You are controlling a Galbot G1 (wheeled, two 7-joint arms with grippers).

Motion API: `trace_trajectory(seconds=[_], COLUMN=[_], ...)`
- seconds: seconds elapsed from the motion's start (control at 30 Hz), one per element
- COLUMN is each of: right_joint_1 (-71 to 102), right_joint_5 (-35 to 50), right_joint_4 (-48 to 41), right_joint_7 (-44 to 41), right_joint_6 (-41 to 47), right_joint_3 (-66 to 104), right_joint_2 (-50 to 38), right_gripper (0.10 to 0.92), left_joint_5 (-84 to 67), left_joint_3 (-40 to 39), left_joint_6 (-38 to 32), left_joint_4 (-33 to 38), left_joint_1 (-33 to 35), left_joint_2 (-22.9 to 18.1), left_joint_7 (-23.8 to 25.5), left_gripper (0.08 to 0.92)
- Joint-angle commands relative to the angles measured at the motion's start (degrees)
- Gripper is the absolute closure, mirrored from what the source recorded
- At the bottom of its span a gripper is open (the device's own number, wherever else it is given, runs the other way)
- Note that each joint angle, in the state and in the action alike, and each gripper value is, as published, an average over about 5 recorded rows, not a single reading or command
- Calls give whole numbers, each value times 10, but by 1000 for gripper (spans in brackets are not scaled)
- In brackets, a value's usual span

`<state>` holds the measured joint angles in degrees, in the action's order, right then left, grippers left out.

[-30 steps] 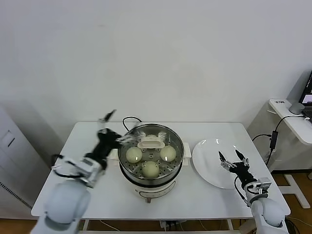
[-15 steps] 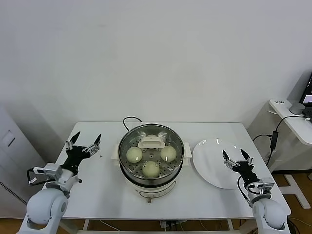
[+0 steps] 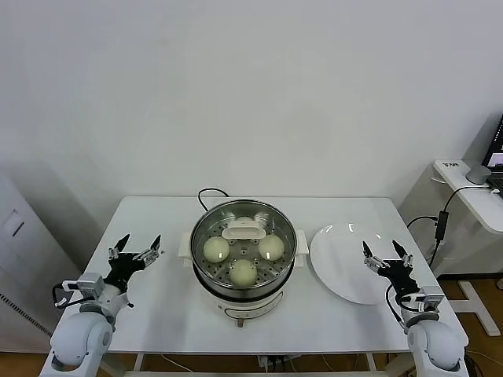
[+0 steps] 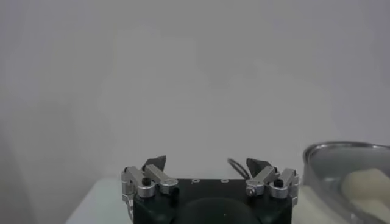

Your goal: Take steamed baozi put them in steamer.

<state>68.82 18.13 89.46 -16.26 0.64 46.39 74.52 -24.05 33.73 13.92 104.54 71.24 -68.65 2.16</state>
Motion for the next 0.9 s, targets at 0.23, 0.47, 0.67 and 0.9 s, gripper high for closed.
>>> trace_trajectory(seconds=[0.23,0.47,0.67,0.9], right_joint_1=[3,3,3,4], right_joint_5=[9,10,9,6], right_joint_4=[5,3,2,5], right_joint_7=[14,13,13,12], right_joint_6=[7,7,7,9], right_joint_3=[-12,-12,-12,-10], right_joint_2=[5,4,5,3], right_gripper=[203,203,203,203], left_joint_5=[-10,-19,-26,-28], left_joint_3=[-4,-4,-3,-1], left_joint_6=[9,12,13,13], left_joint_4=[-23,-21,-18,-17], left_joint_1=[2,3,3,4], left_joint_2=[-4,-5,-5,-6], left_joint_7=[-5,-7,-7,-8], left_gripper=[177,177,177,177])
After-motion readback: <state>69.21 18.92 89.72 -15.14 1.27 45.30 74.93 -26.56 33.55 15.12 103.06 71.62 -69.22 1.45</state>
